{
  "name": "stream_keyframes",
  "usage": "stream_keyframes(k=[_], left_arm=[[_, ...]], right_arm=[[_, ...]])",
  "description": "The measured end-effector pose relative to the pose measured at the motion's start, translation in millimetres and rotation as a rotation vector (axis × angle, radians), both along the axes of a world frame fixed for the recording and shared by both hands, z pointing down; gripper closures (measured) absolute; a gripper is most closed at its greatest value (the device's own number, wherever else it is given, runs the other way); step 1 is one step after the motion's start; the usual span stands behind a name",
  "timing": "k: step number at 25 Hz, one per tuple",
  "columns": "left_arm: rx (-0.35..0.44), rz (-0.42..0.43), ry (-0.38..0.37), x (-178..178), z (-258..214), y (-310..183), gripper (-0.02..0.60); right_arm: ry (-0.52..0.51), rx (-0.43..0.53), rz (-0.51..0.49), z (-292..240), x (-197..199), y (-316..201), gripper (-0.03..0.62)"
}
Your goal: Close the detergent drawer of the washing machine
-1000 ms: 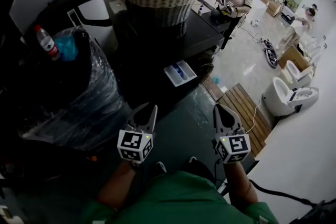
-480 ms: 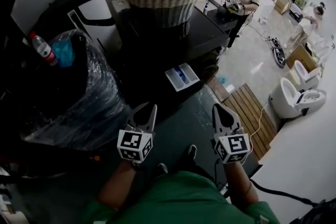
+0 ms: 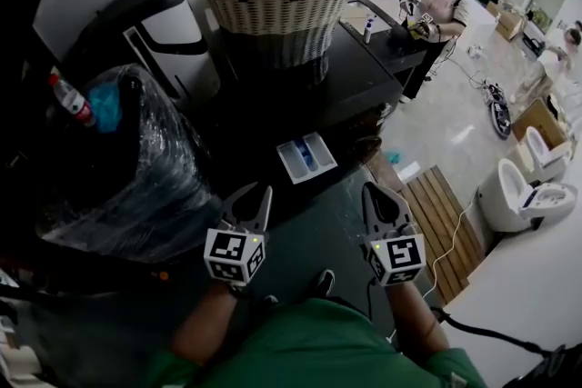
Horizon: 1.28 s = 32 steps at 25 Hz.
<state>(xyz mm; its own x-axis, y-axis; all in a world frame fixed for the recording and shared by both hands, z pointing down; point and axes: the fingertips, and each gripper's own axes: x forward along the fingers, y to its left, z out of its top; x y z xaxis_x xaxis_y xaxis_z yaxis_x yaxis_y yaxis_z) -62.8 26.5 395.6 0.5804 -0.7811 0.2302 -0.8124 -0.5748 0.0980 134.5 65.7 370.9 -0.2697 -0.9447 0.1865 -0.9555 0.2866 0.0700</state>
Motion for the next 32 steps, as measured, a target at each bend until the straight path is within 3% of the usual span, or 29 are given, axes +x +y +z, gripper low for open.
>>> stream_keyframes(k=[7,16,26,32], left_arm=[[0.022,-0.075,-0.029,28,-15,-13,0.525],[-0.003,-0.115,-0.059,39,-8,-29,0.525],[-0.040,-0.035,-0.024,45,20,-98,0.525],[-0.064,0.009,0.005,26,31,-160,0.525]], right_arm=[[-0.026,-0.010,-0.073,-1,33,-28,0.571],[-0.033,-0.053,-0.128,19,40,-49,0.571],[0.005,-0.093,-0.050,37,40,-98,0.571],[0.030,-0.114,0.007,42,23,-149,0.571]])
